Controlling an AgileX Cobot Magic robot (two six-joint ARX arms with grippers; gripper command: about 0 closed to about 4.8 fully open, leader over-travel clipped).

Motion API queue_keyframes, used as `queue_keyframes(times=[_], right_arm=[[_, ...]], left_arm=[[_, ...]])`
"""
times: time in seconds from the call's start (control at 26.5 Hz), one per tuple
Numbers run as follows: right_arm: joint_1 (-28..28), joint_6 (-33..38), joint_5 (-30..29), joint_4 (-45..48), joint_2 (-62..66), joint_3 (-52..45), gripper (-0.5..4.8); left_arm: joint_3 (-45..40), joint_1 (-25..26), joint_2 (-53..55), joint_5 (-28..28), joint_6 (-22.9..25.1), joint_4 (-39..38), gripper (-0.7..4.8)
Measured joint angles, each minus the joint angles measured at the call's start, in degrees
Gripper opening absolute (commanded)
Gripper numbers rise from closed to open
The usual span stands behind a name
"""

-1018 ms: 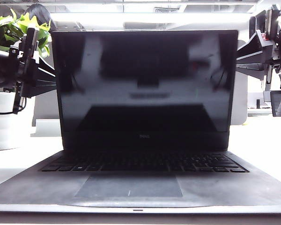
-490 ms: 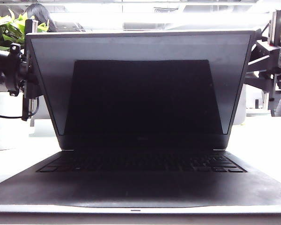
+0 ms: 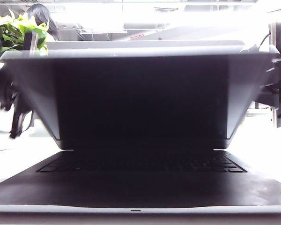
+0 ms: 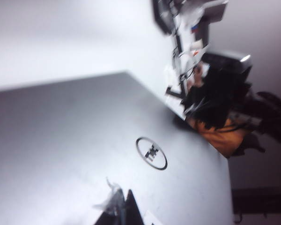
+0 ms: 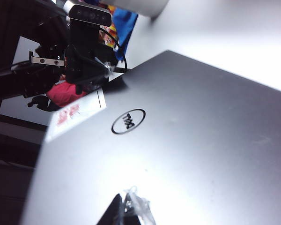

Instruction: Close the laptop lid.

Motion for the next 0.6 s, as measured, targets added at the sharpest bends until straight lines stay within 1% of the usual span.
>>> queue_keyframes(times=[0.04, 0.11, 0.23, 0.34, 0.38, 0.45, 0.53, 0.6], right_arm=[[0.31, -0.57, 0.90, -1.46, 0.00, 0.00, -0.01], [0.90, -2.40, 1.51, -4.07, -0.04, -0.35, -0.01], [2.99, -3.61, 3.98, -6.16, -0.02, -3.32, -0.01], [4.17, -3.54, 7.91, -6.34, -0.02, -6.45, -0.01], [4.15, -3.48, 10.38, -6.71, -0.02, -6.51, -0.01], [4.15, -3.41, 17.25, -8.31, -0.02, -6.54, -0.01], [4.13, -3.43, 19.12, -8.61, -0.02, -6.56, -0.01], [4.13, -3.41, 18.64, -8.41, -0.02, -6.56, -0.01]], left_arm=[[-0.02, -0.02, 0.00, -0.07, 3.15, -4.83, -0.05], [-0.02, -0.09, 0.00, -1.55, 8.70, -11.87, -0.05], [-0.07, -0.20, 0.02, -3.43, 14.88, -19.34, -0.05], [-0.09, -0.26, 0.04, -6.51, 18.93, -24.76, -0.05], [-0.11, -0.28, 0.04, -8.61, 20.48, -26.56, -0.05], [-0.39, -0.35, 0.20, -15.30, 22.91, -29.46, -0.05], [-0.35, -0.39, -0.02, -16.76, 23.76, -29.70, -0.05], [-0.35, -0.39, 0.00, -16.70, 23.93, -29.33, -0.05]])
